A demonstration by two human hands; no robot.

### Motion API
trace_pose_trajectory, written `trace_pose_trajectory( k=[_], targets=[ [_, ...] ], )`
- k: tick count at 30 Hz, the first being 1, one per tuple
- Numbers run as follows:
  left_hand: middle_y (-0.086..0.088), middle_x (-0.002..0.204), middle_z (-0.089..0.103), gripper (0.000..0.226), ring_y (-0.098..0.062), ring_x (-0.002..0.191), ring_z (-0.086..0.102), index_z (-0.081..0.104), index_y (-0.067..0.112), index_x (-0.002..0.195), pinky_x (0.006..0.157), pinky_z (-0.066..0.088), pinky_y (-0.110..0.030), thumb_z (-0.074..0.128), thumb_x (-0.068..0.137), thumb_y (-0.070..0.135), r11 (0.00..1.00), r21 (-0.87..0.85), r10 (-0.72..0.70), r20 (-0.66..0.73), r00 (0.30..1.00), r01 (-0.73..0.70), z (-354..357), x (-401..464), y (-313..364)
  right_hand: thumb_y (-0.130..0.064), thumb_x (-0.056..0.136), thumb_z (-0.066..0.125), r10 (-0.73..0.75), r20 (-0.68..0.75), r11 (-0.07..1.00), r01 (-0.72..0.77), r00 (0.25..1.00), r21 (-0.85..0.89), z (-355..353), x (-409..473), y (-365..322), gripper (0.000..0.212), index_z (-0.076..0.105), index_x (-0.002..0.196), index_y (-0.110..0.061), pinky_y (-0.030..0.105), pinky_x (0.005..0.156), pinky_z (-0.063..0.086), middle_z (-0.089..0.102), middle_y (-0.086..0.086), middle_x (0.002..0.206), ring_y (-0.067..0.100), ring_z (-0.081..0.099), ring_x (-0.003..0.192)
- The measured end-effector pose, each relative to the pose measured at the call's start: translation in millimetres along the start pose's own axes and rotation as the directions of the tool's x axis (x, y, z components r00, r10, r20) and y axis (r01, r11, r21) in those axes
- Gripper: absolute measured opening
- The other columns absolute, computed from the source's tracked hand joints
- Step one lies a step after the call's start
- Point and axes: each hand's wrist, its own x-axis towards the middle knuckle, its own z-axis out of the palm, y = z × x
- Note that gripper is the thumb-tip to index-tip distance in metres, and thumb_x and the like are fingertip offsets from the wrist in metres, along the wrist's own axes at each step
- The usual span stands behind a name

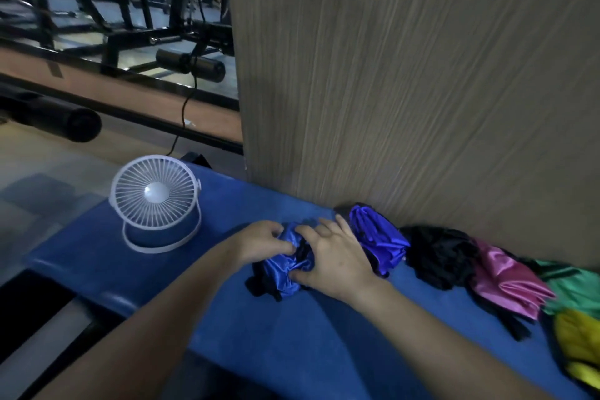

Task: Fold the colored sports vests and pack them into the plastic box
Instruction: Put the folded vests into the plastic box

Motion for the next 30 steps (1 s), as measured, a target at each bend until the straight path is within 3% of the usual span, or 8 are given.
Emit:
trace_pose_trajectory(
  k=[6,12,16,20,26,30],
  targets=[
    [0.007,0.07,0.057,0.018,-0.008,0.064,0.054,0.058,0.019,0.079,0.062,0.04,-0.025,0.074,0.073,0.025,0.998,-0.021,0.053,-0.002,0.999,-0.053,12,-43,10,-0.059,0.074,0.064,0.087,-0.048,0.98,-0.076,0.995,0.183,10,-49,-17,0.085,0.036,0.149,-0.032,0.034,0.119,0.018,0.052,-0.006,0.127,0.02,0.048,0.126],
    [-0.004,0.079,0.06,0.037,-0.015,0.073,0.058,0.061,0.01,0.09,0.07,0.043,-0.034,0.073,0.065,0.034,0.978,-0.16,0.138,0.027,0.99,-0.132,27,-91,42,-0.048,0.07,0.068,0.166,-0.088,0.869,-0.104,0.982,0.485,-2,-98,-12,0.08,0.035,0.143,-0.039,0.032,0.095,0.047,0.039,-0.016,0.126,0.015,0.055,0.113],
    [-0.002,0.078,0.062,0.044,-0.012,0.07,0.06,0.062,0.0,0.1,0.067,0.045,-0.03,0.074,0.071,0.031,0.958,-0.201,0.214,0.037,0.976,-0.203,36,-123,87,-0.044,0.067,0.066,0.215,-0.208,0.809,-0.054,0.954,0.586,-30,-134,-1,0.079,0.041,0.141,-0.036,0.03,0.101,0.046,0.037,-0.016,0.13,0.01,0.051,0.118],
    [-0.004,0.079,0.066,0.048,-0.014,0.072,0.062,0.061,-0.005,0.102,0.071,0.046,-0.033,0.074,0.071,0.03,0.923,-0.256,0.311,0.053,0.949,-0.288,51,-152,145,-0.043,0.067,0.064,0.249,-0.28,0.815,-0.044,0.927,0.578,-78,-176,22,0.077,0.038,0.14,-0.044,0.032,0.106,0.043,0.035,-0.017,0.129,0.012,0.045,0.124],
    [-0.011,0.083,0.071,0.022,-0.02,0.075,0.066,0.063,-0.001,0.105,0.071,0.05,-0.033,0.071,0.09,0.013,0.845,-0.341,0.459,0.07,0.885,-0.412,98,-190,248,-0.05,0.064,0.06,0.317,-0.333,0.874,-0.137,0.888,0.466,-170,-254,76,0.078,0.037,0.138,-0.046,0.036,0.106,0.044,0.038,-0.01,0.122,0.022,0.051,0.118],
    [-0.01,0.087,0.074,0.022,-0.021,0.079,0.07,0.064,0.001,0.107,0.077,0.054,-0.035,0.072,0.091,0.014,0.775,-0.428,0.548,0.089,0.832,-0.465,146,-211,314,-0.055,0.062,0.058,0.375,-0.343,0.883,-0.22,0.861,0.414,-222,-319,118,0.079,0.035,0.137,-0.048,0.039,0.107,0.043,0.039,-0.008,0.122,0.023,0.051,0.118]
  ],
)
